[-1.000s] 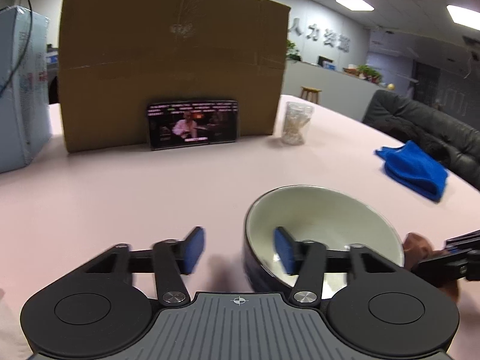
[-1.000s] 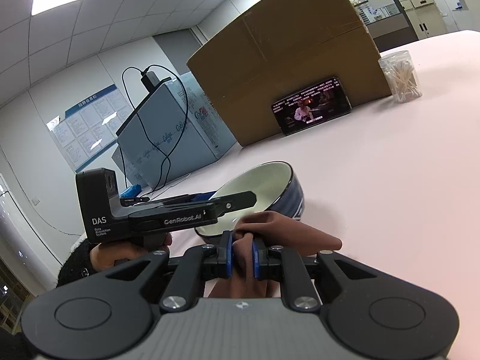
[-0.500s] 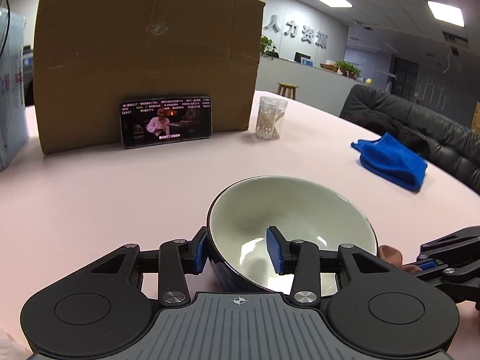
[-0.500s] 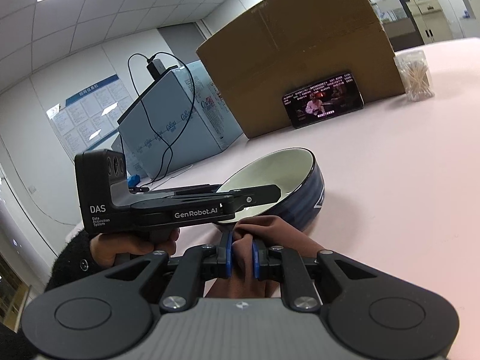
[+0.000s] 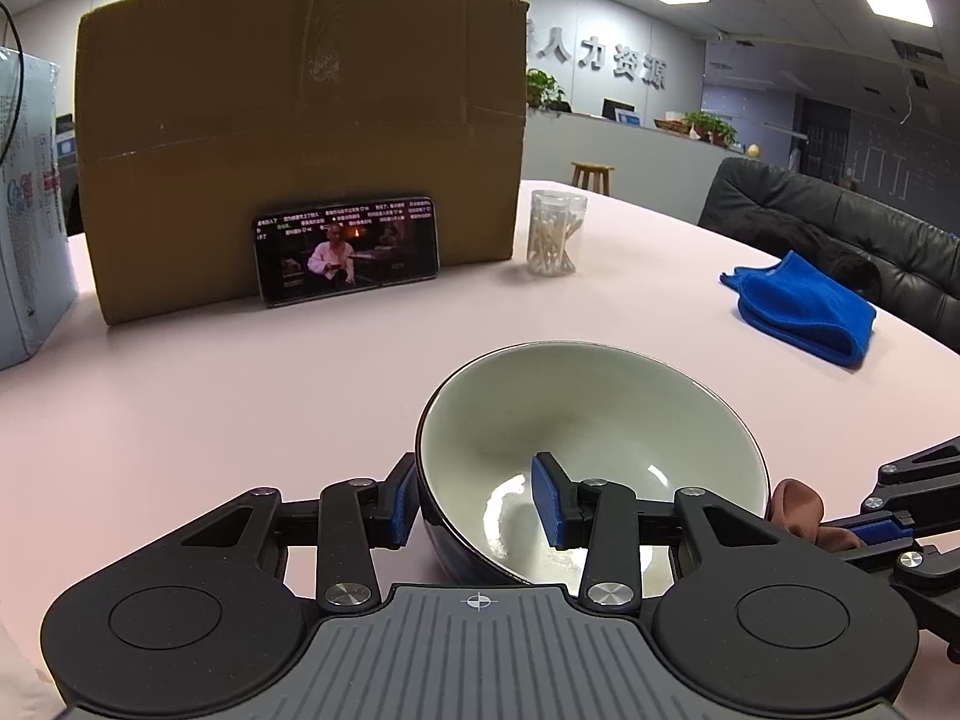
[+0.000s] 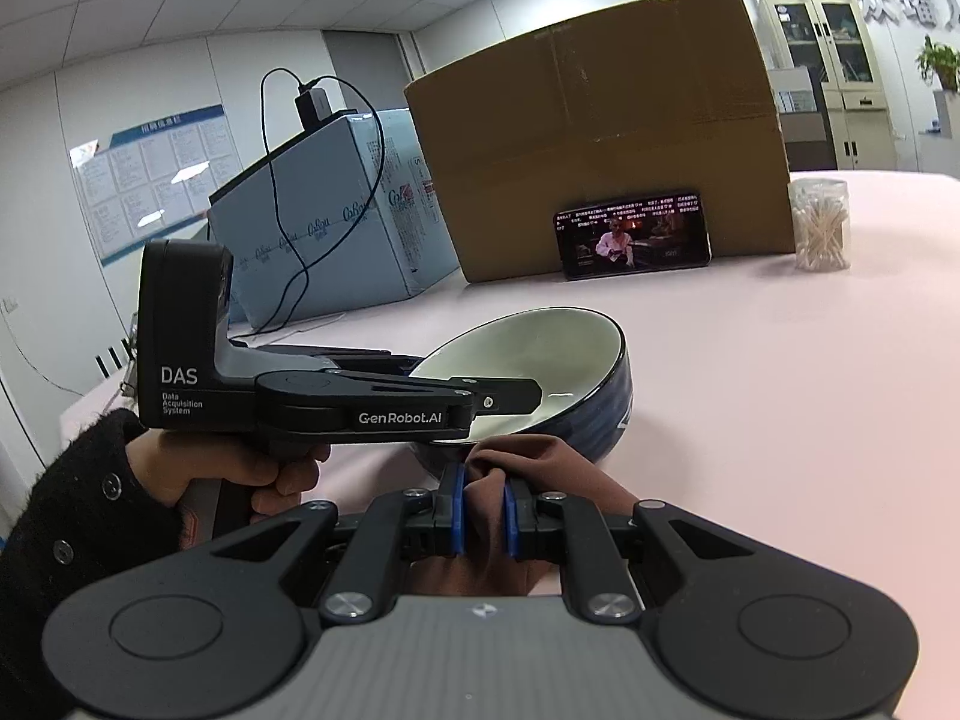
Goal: Clean bowl
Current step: 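Press the brown cloth on the bowl's outer wall with the right gripper while the left holds the rim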
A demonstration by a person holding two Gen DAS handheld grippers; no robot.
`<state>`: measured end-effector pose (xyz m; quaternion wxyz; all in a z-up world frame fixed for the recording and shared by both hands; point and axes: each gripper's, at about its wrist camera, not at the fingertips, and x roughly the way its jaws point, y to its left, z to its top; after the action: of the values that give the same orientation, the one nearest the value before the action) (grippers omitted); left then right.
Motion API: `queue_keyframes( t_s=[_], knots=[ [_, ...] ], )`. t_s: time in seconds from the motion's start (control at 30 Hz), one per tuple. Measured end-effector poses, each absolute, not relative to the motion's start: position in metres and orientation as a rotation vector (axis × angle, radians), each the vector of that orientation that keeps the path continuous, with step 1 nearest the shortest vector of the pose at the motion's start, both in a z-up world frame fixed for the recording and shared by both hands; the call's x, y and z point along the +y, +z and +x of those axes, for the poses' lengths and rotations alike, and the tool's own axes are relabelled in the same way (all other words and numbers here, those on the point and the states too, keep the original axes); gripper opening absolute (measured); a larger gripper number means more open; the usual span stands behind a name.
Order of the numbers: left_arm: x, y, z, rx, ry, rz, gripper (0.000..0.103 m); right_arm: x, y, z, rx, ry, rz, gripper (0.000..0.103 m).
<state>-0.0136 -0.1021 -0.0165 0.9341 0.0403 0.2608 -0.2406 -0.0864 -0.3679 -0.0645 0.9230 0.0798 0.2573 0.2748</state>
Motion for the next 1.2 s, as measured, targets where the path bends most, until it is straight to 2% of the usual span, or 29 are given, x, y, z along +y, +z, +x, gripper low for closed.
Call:
queue_keyframes(
  t_s=[0.83,1.2],
  knots=[
    [-0.072,-0.026,0.011,0.546,-0.509,0.071,0.038,-0.335,-0.061,-0.093,0.538,0.553,0.058,0.015],
    [-0.059,-0.026,0.014,0.542,-0.509,0.076,0.038,-0.36,-0.059,-0.088,0.535,0.481,0.105,0.014]
  ],
)
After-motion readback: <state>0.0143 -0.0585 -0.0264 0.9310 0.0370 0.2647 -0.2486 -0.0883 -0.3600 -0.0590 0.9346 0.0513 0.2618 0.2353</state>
